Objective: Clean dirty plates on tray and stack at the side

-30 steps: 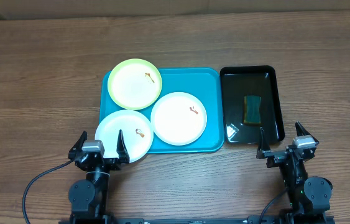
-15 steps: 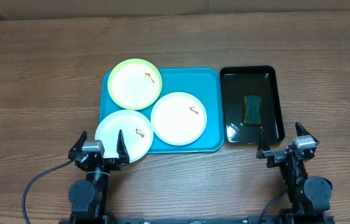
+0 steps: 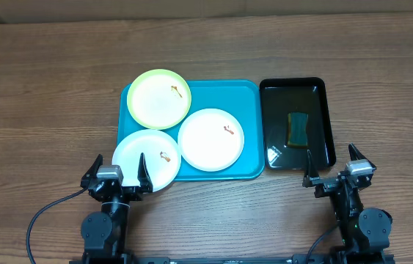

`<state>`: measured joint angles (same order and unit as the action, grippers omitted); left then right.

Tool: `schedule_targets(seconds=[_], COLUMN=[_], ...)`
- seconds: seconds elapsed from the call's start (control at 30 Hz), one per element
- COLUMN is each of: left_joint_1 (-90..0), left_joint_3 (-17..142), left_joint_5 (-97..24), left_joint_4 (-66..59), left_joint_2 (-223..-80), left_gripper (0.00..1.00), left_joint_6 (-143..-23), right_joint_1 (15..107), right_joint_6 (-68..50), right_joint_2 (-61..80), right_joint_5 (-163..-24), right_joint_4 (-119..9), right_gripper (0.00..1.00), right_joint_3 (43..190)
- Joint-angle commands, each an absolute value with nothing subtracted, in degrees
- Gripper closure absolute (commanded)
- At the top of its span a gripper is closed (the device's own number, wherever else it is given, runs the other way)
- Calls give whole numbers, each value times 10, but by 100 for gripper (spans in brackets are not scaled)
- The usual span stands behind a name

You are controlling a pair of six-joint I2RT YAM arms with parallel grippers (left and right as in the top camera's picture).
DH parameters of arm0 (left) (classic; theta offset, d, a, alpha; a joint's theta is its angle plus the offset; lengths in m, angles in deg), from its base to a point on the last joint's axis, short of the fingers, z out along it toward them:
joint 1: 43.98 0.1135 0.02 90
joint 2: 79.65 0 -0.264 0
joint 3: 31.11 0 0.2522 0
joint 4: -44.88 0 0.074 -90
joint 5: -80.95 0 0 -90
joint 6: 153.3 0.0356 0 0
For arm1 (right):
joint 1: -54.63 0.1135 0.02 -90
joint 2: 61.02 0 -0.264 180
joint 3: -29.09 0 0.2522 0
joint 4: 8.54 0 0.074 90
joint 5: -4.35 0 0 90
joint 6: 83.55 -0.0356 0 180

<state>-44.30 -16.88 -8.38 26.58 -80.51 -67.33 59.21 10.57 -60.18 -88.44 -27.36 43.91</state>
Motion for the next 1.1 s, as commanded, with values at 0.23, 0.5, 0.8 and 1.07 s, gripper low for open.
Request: schedule_targets(seconds=[0.23,0.5,0.8,1.07], left_joint_1=[-440,-440,-440,-440], left_joint_3=[-170,-150,146,537], left_joint_5=[-102,-177,-255,-342], left_joint_4=[266,303,64,-289], left_joint_2=[-800,-800,-923,-1298], left_gripper=[0,0,0,0], left_joint_6=[-671,-688,-777,-736], right_joint_1=[592,592,592,592], right_joint_6=[108,108,108,108], right_joint_2=[-608,-608,-608,-608], right_joint_5=[-888,-888,-888,-888], right_joint_4=[-269,-269,-269,-269], right_gripper=[0,0,0,0], right_joint_3=[433,433,433,433])
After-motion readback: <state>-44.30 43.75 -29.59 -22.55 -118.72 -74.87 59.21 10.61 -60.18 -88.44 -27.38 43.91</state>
